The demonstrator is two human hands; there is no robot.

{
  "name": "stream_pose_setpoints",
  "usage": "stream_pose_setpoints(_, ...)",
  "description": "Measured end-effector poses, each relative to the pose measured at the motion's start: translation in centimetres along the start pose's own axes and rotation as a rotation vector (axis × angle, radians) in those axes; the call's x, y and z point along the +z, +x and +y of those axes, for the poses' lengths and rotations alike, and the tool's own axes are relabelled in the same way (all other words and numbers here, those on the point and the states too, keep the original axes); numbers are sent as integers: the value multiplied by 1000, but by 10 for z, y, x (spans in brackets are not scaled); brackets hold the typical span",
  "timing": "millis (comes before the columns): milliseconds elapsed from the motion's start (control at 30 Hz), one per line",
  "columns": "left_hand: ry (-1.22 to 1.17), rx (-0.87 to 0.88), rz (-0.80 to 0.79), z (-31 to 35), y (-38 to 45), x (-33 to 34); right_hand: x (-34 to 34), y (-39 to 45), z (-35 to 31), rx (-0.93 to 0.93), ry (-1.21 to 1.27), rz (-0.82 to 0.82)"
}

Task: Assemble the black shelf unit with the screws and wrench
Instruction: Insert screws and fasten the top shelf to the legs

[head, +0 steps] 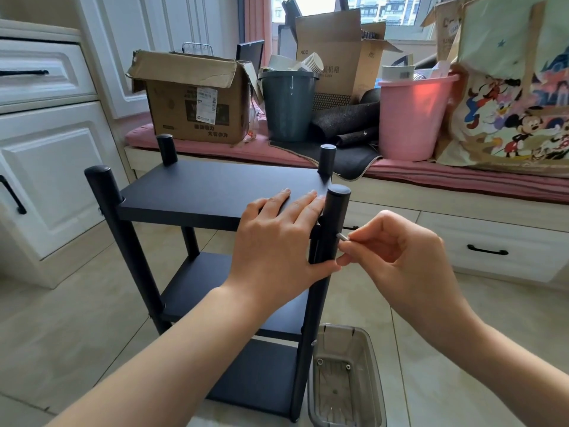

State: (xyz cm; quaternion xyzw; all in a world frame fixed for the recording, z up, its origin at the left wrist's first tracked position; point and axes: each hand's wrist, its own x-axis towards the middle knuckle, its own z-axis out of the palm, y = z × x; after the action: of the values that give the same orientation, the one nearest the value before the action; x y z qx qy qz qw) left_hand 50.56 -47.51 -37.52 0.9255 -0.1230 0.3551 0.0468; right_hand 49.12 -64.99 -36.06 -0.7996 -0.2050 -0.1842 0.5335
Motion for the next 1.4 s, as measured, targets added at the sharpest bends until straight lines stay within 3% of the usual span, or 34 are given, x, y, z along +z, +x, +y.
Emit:
stream_pose_setpoints(167,-6,-4,-4,2,1,-3,0,1,0,24,26,2)
stream_pose_setpoints(300,0,-6,-28,1,0,-1,5,1,-2,-71,-152,17)
stream_pose_setpoints(433,3,-18,-53,1,1,-2,6,6,-4,-4,-83,16)
stream_pose_setpoints(1100,-132,21,-81,-4,-5,-15,6,7,0,-52,-158,35)
stream_pose_setpoints(1167,-282,-73,27,-2,-11,-20,6,7,1,-54,-141,33)
stream_pose_setpoints(1267,-570,-350,242,9,-19,-31,7,6,1,-57,-137,28)
stream_pose_setpoints(1400,-1017,-781,188,21,-25,-41,8,7,2,-39,-116,29)
